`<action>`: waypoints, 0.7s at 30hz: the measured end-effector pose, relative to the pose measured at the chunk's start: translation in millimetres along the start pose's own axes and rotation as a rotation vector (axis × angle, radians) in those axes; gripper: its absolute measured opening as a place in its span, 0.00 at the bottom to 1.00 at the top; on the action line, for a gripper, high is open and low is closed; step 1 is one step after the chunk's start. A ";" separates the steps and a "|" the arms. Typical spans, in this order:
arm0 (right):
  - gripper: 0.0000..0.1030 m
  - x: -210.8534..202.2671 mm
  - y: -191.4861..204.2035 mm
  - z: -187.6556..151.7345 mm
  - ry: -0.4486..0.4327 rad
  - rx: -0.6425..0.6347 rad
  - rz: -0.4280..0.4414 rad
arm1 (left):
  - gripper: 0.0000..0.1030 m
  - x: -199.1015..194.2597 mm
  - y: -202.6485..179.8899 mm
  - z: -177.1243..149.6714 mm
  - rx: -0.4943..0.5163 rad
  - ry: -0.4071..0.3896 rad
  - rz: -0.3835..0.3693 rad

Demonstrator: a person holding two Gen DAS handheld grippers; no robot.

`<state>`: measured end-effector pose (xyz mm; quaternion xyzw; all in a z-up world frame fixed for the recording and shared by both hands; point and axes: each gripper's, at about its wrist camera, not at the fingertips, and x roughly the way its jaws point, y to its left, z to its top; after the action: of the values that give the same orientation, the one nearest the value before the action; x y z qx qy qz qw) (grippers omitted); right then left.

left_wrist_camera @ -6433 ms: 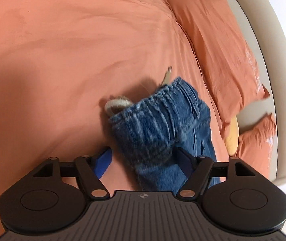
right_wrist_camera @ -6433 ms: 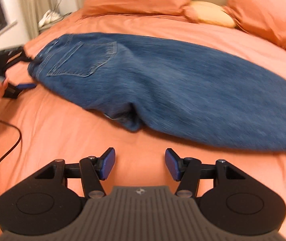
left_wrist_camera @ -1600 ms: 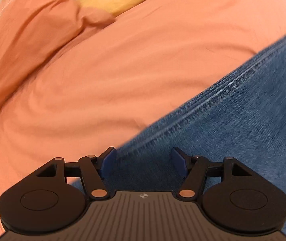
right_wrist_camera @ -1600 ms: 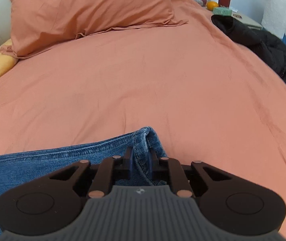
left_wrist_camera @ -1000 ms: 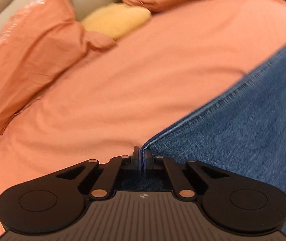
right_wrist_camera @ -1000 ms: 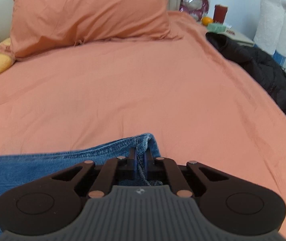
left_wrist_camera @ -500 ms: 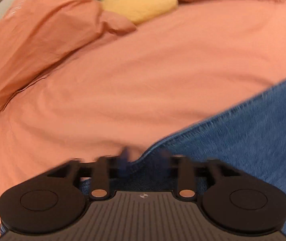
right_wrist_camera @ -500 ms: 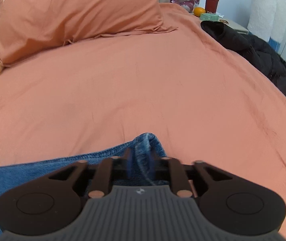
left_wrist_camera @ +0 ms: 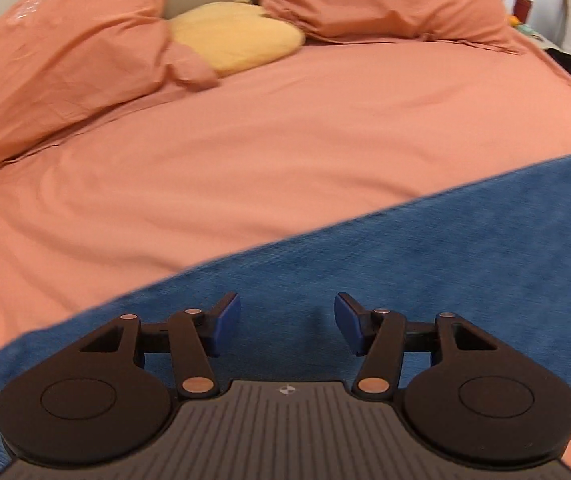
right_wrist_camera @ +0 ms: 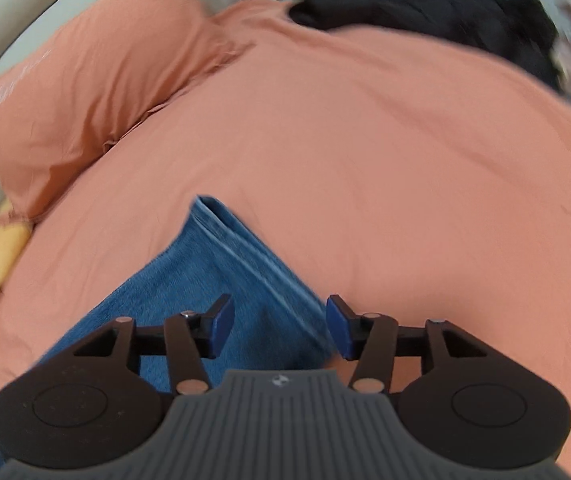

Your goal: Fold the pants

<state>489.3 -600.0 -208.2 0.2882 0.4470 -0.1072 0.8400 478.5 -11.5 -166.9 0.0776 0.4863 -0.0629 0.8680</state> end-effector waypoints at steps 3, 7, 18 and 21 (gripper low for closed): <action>0.52 4.2 -18.6 -14.8 0.013 0.099 0.027 | 0.61 -4.0 -20.8 -5.6 -0.009 -0.003 -0.032; 0.51 26.8 -40.8 -27.3 0.034 0.288 0.102 | 0.60 -10.4 -45.5 -16.5 -0.032 0.007 -0.080; 0.03 31.7 -64.7 -34.7 -0.045 0.361 0.307 | 0.40 -0.1 -103.9 -5.0 0.081 0.038 -0.136; 0.03 45.1 -69.7 -37.4 -0.003 0.364 0.277 | 0.38 19.8 -126.7 5.5 0.111 0.046 -0.154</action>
<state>459.1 -631.3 -288.2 0.4935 0.3753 -0.0700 0.7814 469.9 -137.4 -190.3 0.0895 0.5063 -0.1544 0.8437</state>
